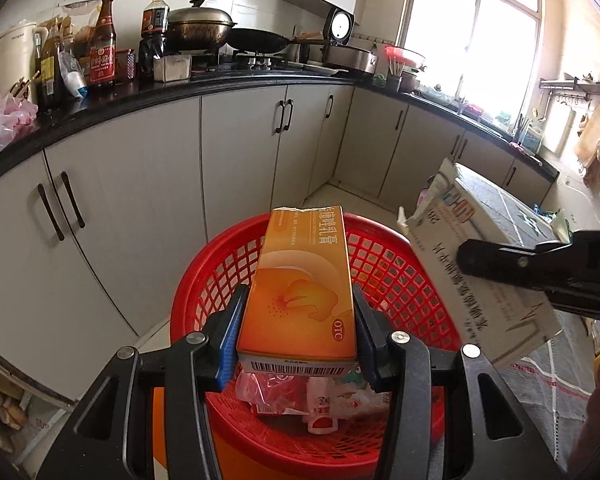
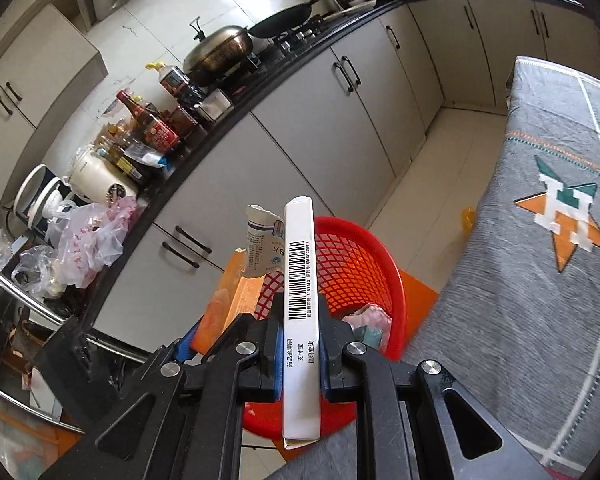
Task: Collect trash
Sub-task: 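Open both grippers over the red basket, dropping both boxes, then move both grippers back over the table toward the remaining trash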
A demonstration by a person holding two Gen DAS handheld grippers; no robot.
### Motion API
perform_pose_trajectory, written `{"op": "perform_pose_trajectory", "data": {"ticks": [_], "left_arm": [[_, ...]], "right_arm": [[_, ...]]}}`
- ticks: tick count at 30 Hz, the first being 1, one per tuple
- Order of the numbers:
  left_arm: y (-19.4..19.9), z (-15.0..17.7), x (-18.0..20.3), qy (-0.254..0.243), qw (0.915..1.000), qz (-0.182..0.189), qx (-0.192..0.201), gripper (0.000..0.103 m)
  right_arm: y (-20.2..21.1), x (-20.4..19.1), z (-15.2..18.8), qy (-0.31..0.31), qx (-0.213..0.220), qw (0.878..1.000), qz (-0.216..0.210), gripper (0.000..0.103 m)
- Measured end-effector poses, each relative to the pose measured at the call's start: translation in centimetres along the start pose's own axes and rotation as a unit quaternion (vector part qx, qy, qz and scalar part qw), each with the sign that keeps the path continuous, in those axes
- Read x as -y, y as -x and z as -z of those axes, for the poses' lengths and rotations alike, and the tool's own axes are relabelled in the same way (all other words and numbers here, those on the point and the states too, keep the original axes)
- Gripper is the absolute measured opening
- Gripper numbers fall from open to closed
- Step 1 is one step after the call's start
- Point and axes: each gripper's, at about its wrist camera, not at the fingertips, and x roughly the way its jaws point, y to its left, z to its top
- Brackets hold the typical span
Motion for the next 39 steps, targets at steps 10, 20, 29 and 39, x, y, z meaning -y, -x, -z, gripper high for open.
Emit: {"op": "perform_pose_trajectory", "data": {"ticks": [10,20,29,39], "left_arm": [[-0.8,0.5,-0.3,0.003,0.9999,0.003,-0.009,0.049],[1.8,0.7,0.3,0.008,0.9999,0.0,0.014,0.057],[4.8,1.4,3.7,-0.021,0.999,0.028,0.029,0.058],[6.0,4.5,13.2,-0.103,0.9916,0.077,0.012,0.061]], "right_arm": [[-2.3,0.7,-0.1,-0.009,-0.018,1.0,0.013,0.019],[0.7,-0.2,0.2,0.007,0.013,1.0,0.008,0.027],[6.0,1.0,2.5,0.003,0.048,0.999,0.01,0.029],[12.7,5.9,6.0,-0.038,0.084,0.995,0.03,0.032]]}}
